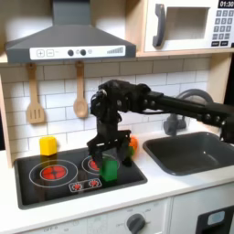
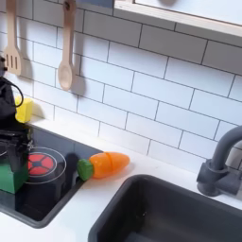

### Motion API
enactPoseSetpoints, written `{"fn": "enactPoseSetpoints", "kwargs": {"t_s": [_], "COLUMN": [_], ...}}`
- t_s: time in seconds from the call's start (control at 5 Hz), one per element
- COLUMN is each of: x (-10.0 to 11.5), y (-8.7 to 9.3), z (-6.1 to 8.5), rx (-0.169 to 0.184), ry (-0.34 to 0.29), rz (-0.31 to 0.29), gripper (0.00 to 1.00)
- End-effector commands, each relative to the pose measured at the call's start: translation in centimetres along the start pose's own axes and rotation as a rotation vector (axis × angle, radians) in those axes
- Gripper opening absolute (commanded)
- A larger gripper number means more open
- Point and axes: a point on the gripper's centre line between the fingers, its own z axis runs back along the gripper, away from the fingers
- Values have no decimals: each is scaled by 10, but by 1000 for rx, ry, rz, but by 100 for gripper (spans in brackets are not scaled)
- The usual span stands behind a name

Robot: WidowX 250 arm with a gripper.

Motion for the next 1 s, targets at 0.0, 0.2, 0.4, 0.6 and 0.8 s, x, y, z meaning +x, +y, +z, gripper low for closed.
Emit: {"fn": "enactPoseSetpoints", "kwargs": {"t_s": [0.0, 0.2, 0.4, 0.6, 0.8], "x": [4, 1, 2, 1, 0], "y": [5, 2, 1, 1, 2], "z": [-5, -5, -5, -6, -8], "rx": [14, -1, 2, 0, 2], "ry": [9, 16, 16, 19, 25], "rz": [17, 11, -2, -4, 2], "gripper": [100, 100, 100, 100, 100]}}
